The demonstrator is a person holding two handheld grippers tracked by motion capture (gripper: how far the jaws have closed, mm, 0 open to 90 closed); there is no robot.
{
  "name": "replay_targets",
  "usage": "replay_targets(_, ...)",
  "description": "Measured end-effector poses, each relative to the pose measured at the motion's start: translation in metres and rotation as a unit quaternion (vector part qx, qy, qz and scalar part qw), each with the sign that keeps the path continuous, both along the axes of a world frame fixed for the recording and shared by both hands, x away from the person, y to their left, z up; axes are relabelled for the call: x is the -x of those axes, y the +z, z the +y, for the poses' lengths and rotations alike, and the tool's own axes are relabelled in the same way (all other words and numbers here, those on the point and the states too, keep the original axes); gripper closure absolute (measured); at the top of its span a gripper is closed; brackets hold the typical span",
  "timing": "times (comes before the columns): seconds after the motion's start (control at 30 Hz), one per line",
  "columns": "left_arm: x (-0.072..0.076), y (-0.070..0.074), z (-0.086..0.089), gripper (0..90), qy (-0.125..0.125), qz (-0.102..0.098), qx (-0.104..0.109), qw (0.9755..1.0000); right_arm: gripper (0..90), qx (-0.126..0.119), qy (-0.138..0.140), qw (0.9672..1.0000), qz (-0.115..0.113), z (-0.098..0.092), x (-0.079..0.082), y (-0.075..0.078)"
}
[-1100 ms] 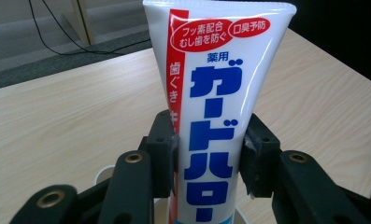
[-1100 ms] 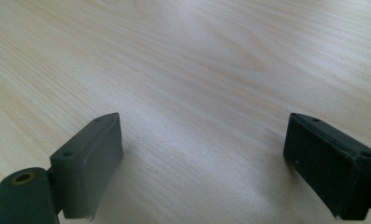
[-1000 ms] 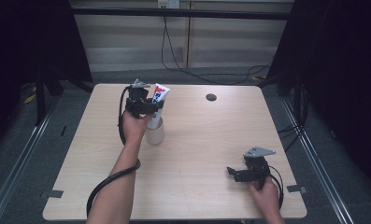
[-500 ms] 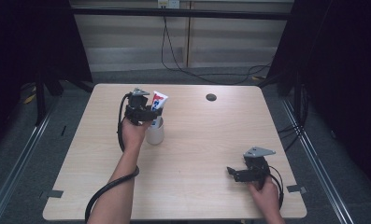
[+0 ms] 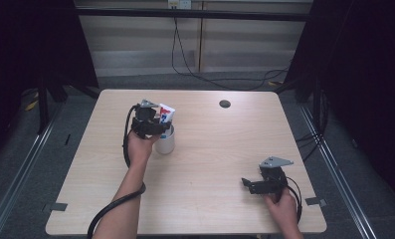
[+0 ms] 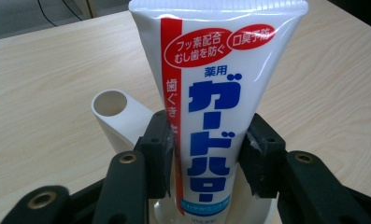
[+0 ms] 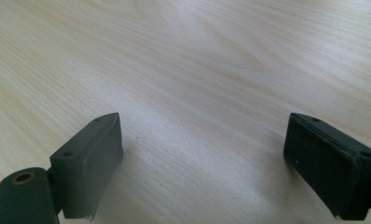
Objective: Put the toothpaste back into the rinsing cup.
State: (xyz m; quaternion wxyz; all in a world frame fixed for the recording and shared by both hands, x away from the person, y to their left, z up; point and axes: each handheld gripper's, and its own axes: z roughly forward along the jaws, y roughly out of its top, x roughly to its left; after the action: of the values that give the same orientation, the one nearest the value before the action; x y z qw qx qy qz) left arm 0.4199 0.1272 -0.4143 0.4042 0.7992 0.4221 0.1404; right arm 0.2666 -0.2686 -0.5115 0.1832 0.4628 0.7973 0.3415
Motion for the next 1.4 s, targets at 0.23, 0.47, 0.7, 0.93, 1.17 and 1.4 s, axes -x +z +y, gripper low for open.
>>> replay_targets(0.23,0.003,-0.006,0.000,55.3,-0.003,0.007,-0.008,0.9999,11.4,0.000,0.000,1.0000,0.000,0.000,0.000,0.000)
replay_targets(0.47,0.007,-0.005,0.003,53.1,-0.009,0.003,-0.017,0.9998,11.4,0.000,0.000,1.0000,0.000,0.000,0.000,0.000)
replay_targets(0.7,0.010,-0.003,0.001,52.1,-0.015,0.000,-0.021,0.9997,11.4,0.000,0.000,1.0000,0.000,0.000,0.000,0.000)
replay_targets(0.93,0.011,0.002,0.000,47.7,-0.022,-0.001,-0.023,0.9995,11.4,0.000,0.000,1.0000,0.000,0.000,0.000,0.000)
replay_targets(1.17,0.010,0.010,-0.002,38.6,-0.022,0.001,-0.026,0.9994,11.4,0.000,0.000,1.0000,0.000,0.000,0.000,0.000)
replay_targets(1.4,0.011,0.014,0.000,30.7,-0.014,-0.002,-0.031,0.9994,11.4,-0.001,-0.001,1.0000,0.000,0.000,0.000,0.000)
